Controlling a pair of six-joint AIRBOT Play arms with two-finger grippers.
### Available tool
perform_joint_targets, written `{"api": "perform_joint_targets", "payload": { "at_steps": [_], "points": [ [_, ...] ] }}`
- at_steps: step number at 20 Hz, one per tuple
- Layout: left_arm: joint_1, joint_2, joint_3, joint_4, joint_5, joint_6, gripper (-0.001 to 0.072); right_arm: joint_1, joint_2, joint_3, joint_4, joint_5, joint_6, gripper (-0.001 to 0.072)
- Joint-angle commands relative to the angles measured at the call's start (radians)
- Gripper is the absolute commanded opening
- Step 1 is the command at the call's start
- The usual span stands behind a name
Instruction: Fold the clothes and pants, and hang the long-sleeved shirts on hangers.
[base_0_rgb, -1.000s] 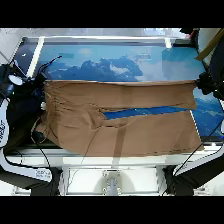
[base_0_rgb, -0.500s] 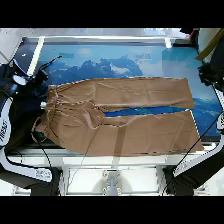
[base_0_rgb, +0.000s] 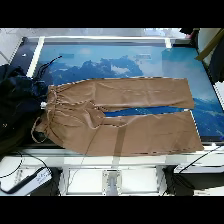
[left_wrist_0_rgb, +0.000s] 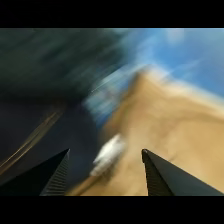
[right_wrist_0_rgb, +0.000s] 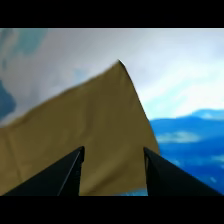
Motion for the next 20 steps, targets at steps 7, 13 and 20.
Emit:
{"api": "perform_joint_targets", "payload": {
  "at_steps": [7, 13, 20],
  "points": [
    [0.181, 0.392, -0.639, -0.161, -0.14, -0.032, 0.0496, -0.198, 0.183, -0.351, 0.033, 0.123, -0.251, 0.0406],
    [0.183, 0.305, -0.764, -0.409, 0.069, 0.033, 0.0496, -0.203, 0.182, -0.49, 0.066, -0.025, -0.338, 0.0405],
    [0.199, 0.222, -0.764, -0.389, 0.201, 0.055, 0.0506, -0.203, 0.182, -0.494, 0.066, 0.032, -0.344, 0.0406]
  ]
}}
